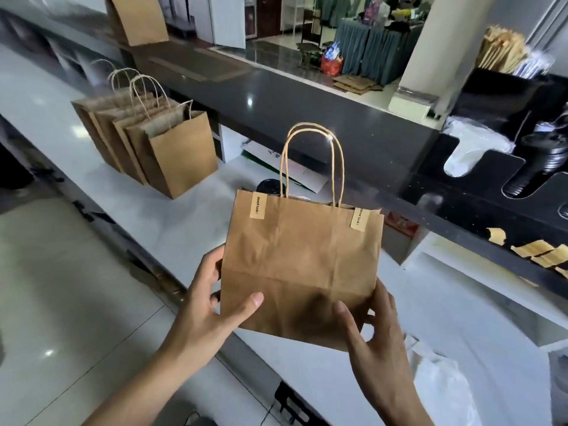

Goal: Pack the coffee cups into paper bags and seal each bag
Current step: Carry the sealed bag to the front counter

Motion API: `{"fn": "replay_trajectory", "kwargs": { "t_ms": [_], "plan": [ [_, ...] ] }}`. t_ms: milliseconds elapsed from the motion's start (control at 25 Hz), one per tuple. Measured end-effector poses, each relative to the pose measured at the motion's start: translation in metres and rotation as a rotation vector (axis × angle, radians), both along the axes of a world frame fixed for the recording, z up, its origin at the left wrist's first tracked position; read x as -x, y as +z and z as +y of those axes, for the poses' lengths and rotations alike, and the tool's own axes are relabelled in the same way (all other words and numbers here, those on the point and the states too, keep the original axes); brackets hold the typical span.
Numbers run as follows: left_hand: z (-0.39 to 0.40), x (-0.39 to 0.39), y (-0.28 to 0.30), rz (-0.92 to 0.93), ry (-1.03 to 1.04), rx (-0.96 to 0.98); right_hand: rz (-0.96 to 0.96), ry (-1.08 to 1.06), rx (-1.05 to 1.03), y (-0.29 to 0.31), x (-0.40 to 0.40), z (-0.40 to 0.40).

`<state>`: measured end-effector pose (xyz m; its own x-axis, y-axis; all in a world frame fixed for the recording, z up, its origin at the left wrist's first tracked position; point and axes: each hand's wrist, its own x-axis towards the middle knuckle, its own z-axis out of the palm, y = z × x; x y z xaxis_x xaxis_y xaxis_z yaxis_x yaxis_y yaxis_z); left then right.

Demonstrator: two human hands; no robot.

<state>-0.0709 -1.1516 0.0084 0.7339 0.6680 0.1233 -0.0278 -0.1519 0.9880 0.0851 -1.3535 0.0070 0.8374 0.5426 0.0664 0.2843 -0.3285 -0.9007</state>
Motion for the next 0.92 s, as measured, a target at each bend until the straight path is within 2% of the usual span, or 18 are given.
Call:
{"fn": "replay_trajectory", "kwargs": {
  "t_ms": [240, 480, 920],
  "plan": [
    [0.044, 0.058, 0.015, -0.01, 0.221, 0.035, 0.01, 0.179, -0.111, 0.014, 0.024, 0.088],
    [0.112, 0.141, 0.021, 0.016, 0.402, 0.045, -0.005, 0.464, -0.098, 0.013, 0.078, 0.192],
    [0.21, 0.287, 0.014, 0.042, 0.612, 0.038, -0.002, 0.625, -0.009, 0.013, 0.196, 0.35]
  ]
}}
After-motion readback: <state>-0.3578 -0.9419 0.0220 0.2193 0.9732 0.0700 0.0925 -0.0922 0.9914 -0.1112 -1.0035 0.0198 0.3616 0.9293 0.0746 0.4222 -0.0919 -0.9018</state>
